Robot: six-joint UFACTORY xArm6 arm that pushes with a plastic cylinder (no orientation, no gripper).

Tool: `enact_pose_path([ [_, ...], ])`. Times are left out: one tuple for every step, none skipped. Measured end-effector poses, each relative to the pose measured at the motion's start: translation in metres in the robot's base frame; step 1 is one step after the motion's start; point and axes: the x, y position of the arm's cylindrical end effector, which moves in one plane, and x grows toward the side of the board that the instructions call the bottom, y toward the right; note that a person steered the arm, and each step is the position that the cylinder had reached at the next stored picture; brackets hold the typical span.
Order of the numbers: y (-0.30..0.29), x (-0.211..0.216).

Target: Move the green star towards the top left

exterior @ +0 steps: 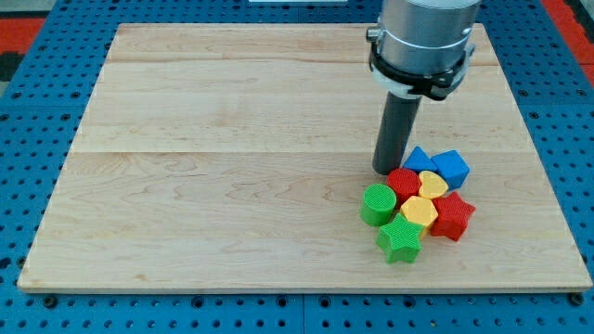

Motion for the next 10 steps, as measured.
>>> enact_pose_path([
  [-0.008,-0.034],
  [0.026,-0.089],
  [0.086,-0.113],
  [0.136,-0.094],
  [0.217,-0.065],
  [0.250,-0.026],
  [0.248,0.037],
  [0.246,0.113],
  [0.178,0.141],
  [0.094,0.143],
])
